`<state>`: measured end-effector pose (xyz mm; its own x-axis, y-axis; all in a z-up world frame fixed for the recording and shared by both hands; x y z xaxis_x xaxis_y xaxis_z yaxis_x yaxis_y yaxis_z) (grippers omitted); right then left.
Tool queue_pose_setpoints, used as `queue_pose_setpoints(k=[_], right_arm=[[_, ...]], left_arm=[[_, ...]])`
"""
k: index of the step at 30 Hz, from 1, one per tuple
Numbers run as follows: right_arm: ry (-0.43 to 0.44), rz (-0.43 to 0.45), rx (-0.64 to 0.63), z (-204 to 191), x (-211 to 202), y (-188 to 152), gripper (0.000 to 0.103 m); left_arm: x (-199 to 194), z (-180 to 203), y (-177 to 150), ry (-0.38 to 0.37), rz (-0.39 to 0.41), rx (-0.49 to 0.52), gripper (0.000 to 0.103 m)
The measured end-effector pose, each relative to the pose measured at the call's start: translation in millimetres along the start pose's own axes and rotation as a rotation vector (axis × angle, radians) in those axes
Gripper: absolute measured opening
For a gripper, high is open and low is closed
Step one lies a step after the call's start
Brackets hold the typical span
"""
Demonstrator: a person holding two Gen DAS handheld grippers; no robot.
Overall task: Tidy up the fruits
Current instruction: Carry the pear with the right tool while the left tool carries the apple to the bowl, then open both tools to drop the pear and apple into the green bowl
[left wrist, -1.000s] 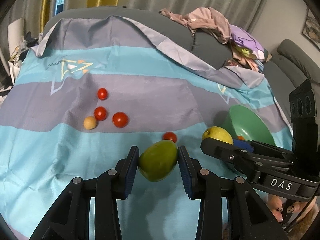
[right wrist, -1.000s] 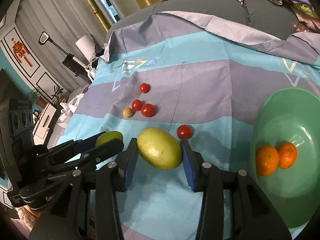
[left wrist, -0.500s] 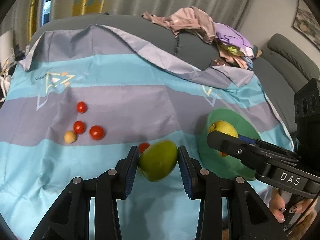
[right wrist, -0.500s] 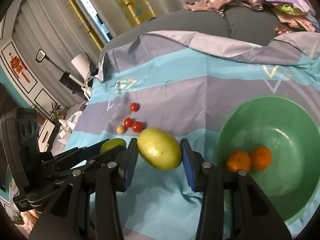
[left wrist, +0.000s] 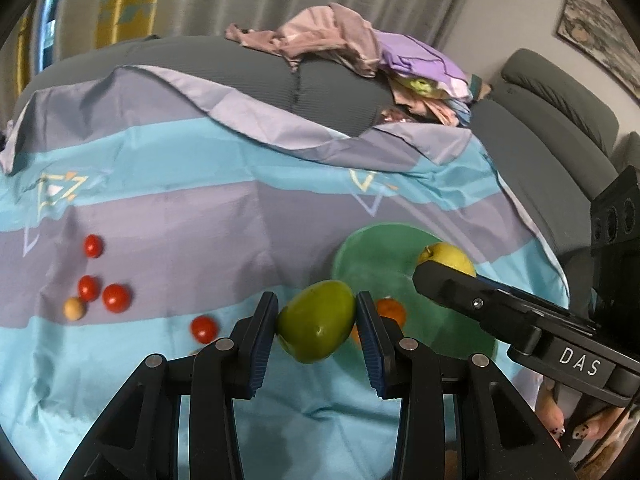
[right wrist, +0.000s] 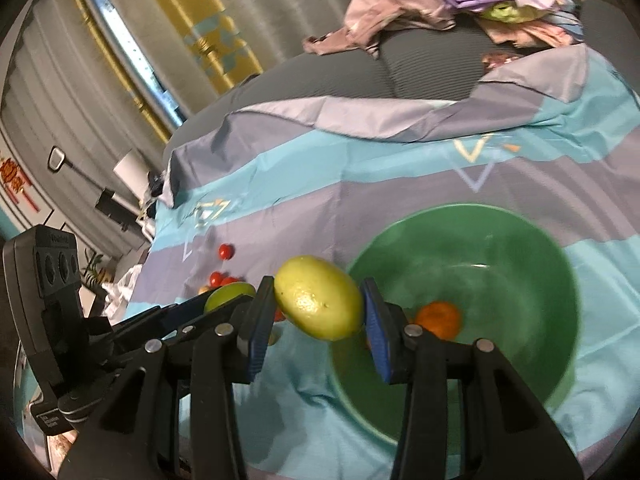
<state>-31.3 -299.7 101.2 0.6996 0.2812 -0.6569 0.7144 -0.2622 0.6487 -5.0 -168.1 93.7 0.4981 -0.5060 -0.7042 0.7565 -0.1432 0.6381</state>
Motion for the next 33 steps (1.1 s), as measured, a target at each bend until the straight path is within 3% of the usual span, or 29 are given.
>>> queue_pose_setpoints(k=[12, 33], right_arm=[[-0.080, 0.007, 0.078, 45, -9, 2, 0.043], [-0.166, -0.091, 0.151, 79, 16, -6, 0.044]], left_arm=[[30, 36, -1, -0.032, -0.053, 0.053, 0.040], [65, 55, -19, -0.049, -0.155, 0.073, 0.040]])
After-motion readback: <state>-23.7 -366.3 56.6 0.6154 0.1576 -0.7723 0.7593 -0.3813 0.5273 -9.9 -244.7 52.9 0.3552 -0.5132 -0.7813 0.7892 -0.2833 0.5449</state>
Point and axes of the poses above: each gripper's, at about its wrist camera, not at the fingertips, and x roughly the way its jaws point, z to its right, y to its top, the point moved 4 cm from there along x, roughly the way its jaws point, and after that the axes turned 2 degrees about -x, right-handed, at the moved point
